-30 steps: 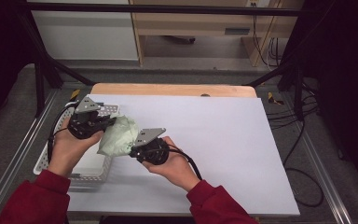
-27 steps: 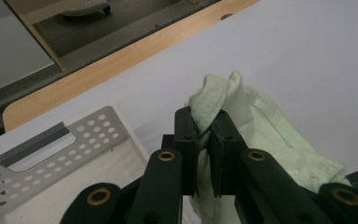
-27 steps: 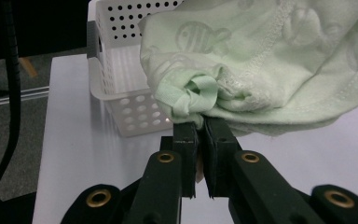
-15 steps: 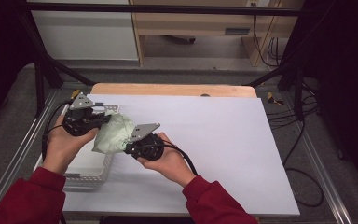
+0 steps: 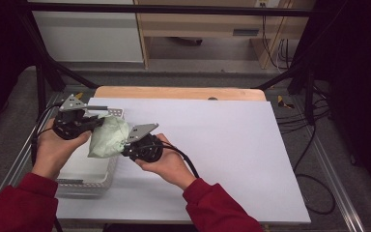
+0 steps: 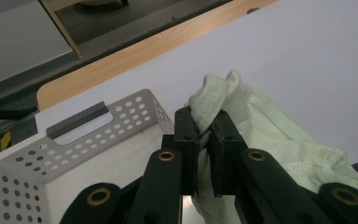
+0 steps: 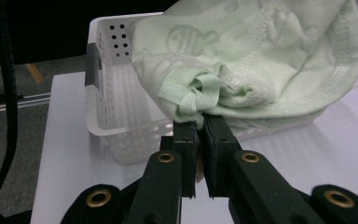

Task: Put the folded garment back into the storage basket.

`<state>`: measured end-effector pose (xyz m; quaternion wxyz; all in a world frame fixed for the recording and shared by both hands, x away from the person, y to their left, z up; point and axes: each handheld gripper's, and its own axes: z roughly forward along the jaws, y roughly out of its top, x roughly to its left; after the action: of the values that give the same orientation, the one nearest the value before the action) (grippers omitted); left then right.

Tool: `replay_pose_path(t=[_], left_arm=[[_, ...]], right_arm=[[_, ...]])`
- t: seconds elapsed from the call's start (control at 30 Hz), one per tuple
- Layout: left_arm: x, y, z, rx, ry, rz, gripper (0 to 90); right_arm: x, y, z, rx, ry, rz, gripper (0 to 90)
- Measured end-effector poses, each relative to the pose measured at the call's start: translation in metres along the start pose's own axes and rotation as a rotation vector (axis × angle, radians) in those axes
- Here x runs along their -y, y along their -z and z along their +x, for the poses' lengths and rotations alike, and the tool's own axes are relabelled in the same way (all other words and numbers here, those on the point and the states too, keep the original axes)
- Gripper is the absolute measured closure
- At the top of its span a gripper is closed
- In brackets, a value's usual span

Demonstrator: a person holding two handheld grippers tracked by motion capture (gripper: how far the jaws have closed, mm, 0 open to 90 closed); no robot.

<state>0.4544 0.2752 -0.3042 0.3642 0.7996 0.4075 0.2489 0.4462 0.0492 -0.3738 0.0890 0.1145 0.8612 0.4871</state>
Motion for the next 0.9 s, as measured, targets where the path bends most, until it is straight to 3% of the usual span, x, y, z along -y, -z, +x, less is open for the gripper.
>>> replay_pose_path(t=[0.4, 0.9], left_arm=[[0.005, 0.007, 0.014, -0.036, 0.01, 0.013, 83.0], [0.02, 0.01, 0.039, -0.068, 0.05, 0.021, 83.0]], right_arm=[[-0.011, -0.012, -0.001, -0.007, 0.004, -0.007, 85.4], [-0.021, -0.046, -0.001, -0.033, -0.002, 0.001, 85.3]])
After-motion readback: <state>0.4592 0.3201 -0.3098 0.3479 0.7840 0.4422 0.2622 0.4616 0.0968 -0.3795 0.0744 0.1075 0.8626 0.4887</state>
